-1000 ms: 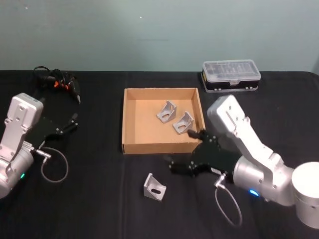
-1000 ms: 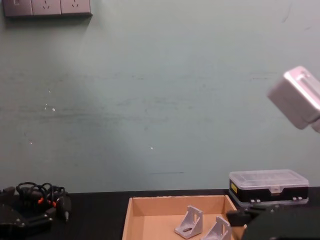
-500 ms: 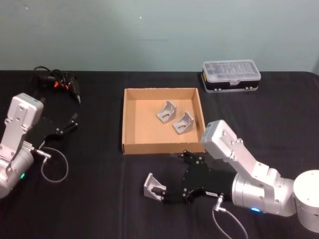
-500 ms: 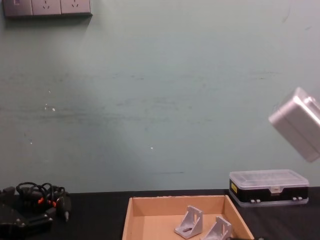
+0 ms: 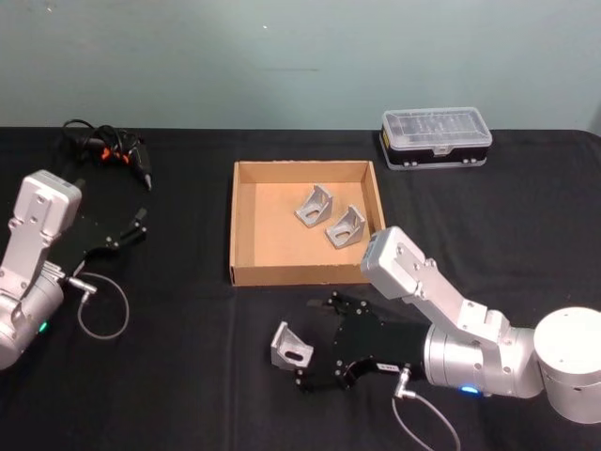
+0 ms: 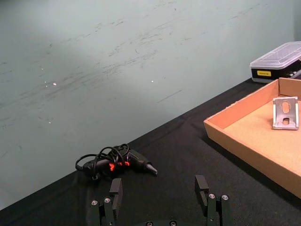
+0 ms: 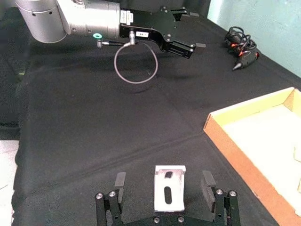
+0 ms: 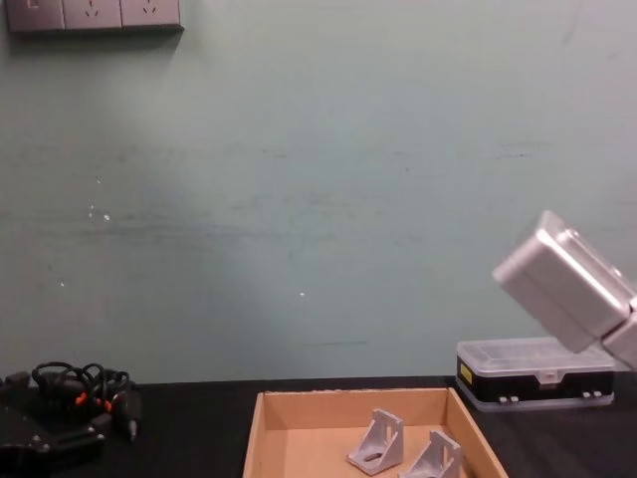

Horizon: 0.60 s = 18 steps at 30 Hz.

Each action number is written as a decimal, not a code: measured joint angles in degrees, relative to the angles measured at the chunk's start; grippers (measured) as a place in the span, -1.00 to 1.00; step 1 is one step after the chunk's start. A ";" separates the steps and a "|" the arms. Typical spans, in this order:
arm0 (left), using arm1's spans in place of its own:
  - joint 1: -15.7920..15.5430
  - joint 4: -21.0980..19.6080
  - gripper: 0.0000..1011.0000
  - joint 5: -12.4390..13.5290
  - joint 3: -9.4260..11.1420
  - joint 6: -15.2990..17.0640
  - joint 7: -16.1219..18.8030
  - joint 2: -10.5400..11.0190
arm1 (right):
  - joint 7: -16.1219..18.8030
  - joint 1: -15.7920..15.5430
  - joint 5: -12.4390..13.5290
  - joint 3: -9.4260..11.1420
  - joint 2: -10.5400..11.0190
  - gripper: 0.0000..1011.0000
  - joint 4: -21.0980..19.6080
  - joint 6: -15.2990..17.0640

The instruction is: Use one hand to pick up the angle iron from the table and place it into the box.

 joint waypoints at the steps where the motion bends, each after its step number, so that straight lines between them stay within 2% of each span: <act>1: 0.00 0.00 1.00 0.00 0.00 0.00 0.00 0.00 | -0.04 0.12 0.08 -0.15 -0.02 0.99 0.12 0.09; 18: 0.00 0.00 1.00 0.00 0.00 0.00 0.00 0.00 | -2.43 3.38 1.61 -3.48 -2.02 0.99 3.88 3.27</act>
